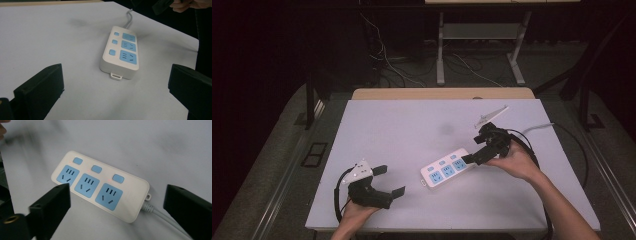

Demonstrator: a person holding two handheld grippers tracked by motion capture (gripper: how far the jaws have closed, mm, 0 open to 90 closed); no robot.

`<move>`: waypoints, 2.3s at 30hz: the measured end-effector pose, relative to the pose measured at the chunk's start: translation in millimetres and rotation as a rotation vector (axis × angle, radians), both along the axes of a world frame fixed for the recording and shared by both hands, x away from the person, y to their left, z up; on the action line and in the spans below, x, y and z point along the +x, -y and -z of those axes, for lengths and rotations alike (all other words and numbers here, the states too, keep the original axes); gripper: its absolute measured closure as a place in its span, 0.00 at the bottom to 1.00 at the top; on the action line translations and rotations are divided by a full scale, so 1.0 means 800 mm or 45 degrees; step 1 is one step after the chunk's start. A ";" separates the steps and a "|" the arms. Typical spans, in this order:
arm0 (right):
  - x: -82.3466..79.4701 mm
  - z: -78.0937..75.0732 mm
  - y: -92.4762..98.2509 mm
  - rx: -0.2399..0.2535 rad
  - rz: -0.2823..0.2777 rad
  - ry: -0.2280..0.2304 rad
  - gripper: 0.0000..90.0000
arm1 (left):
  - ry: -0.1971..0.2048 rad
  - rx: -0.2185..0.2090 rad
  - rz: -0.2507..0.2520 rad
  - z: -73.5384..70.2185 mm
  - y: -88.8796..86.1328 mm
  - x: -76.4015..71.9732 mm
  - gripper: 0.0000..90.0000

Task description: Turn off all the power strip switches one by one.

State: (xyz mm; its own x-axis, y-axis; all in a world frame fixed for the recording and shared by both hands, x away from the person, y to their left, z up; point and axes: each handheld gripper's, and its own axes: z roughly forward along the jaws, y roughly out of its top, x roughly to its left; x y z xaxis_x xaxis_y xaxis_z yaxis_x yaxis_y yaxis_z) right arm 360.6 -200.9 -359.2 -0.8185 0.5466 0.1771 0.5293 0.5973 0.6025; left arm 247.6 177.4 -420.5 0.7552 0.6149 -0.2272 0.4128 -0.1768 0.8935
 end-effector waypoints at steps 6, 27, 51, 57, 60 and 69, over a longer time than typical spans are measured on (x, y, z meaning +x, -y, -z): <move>0.006 0.004 -0.008 -0.008 0.001 -0.009 0.30 | 0.000 0.001 0.003 0.000 0.000 0.000 0.00; 0.024 0.017 -0.013 0.101 0.095 -0.086 0.87 | 0.001 -0.002 0.003 0.001 0.000 0.000 0.00; 0.036 0.052 -0.035 0.116 0.064 -0.136 0.99 | 0.010 0.006 -0.006 0.000 -0.003 -0.001 0.00; 0.037 0.061 -0.033 0.114 0.074 -0.151 0.99 | 0.012 0.006 -0.008 0.000 -0.003 -0.001 0.00; 0.038 0.065 -0.031 0.115 0.079 -0.164 0.99 | 0.011 0.005 -0.005 0.000 -0.003 -0.001 0.00; 0.038 0.073 -0.036 0.120 0.076 -0.166 0.99 | 0.012 0.007 -0.004 0.000 -0.003 -0.001 0.00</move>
